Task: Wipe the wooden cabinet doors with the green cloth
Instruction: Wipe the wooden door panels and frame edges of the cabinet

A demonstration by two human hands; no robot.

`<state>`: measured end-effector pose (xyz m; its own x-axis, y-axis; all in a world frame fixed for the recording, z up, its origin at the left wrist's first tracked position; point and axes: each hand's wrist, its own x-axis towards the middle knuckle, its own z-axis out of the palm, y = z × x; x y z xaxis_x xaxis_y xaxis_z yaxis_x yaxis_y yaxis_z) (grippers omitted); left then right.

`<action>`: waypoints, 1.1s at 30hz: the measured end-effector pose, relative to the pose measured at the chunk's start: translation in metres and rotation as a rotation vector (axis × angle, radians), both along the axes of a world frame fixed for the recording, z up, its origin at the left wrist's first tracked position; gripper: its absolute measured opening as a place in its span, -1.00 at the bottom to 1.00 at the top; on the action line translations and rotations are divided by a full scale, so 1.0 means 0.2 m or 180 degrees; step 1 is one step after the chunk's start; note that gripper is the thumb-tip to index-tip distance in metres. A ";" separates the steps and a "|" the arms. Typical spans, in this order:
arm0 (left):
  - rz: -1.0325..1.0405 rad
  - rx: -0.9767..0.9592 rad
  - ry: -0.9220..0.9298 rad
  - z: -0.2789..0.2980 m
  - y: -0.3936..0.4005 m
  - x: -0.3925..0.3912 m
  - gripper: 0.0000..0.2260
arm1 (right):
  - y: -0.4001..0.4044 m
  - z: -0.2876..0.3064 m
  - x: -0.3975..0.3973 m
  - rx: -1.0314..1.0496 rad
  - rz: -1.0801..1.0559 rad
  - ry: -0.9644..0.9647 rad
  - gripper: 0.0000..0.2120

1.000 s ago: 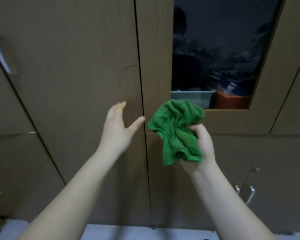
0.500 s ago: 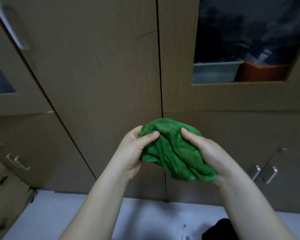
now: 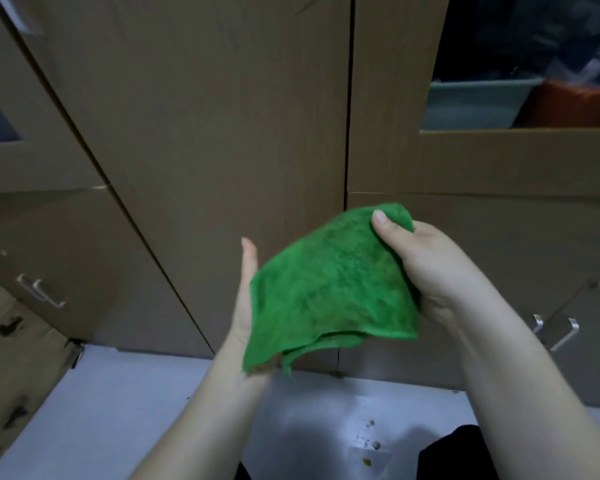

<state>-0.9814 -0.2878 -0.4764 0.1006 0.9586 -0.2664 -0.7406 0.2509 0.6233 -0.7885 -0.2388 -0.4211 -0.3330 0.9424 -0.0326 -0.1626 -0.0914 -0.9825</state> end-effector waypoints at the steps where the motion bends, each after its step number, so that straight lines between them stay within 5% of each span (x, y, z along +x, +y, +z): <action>1: -0.0011 0.0016 -0.0089 -0.03 0.00 0.00 -0.17 | 0.02 -0.03 0.00 -0.0178 -0.0096 0.0039 -0.74; 5: -0.0501 0.0257 -0.0305 -0.03 0.03 -0.12 -0.20 | 0.06 -0.14 0.00 -0.0543 -0.0179 0.0126 -0.70; 8: -0.0614 0.0099 0.0348 0.07 0.06 -0.19 -0.60 | 0.10 -0.11 -0.02 -0.0871 -0.0167 0.0246 -0.70; 11: -0.0362 -0.0299 0.1249 0.22 0.07 -0.23 -0.65 | 0.12 0.02 -0.03 -0.1151 -0.0129 0.0229 -0.71; 15: -0.0192 -0.0481 0.1365 0.48 0.05 -0.24 -0.80 | 0.11 0.23 -0.01 -0.1443 0.0035 0.0310 -0.69; 21: -0.0338 -0.0450 0.1169 0.91 0.02 -0.18 -0.60 | 0.09 0.69 0.07 -0.1114 0.0157 -0.0226 -0.76; 29: 0.0155 -0.0585 0.1610 1.73 -0.04 0.09 -0.70 | 0.06 1.53 0.23 -0.0051 -0.0158 -0.1399 -0.89; 33: 0.0029 -0.0379 0.1381 2.13 -0.08 0.18 -0.73 | 0.04 1.95 0.39 -0.0426 0.0029 -0.0914 -0.82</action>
<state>-0.9458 -0.3034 -0.0495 -0.0532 0.9190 -0.3906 -0.4196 0.3344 0.8439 -0.7114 -0.2314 -0.0308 -0.3005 0.9204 -0.2500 0.1210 -0.2232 -0.9672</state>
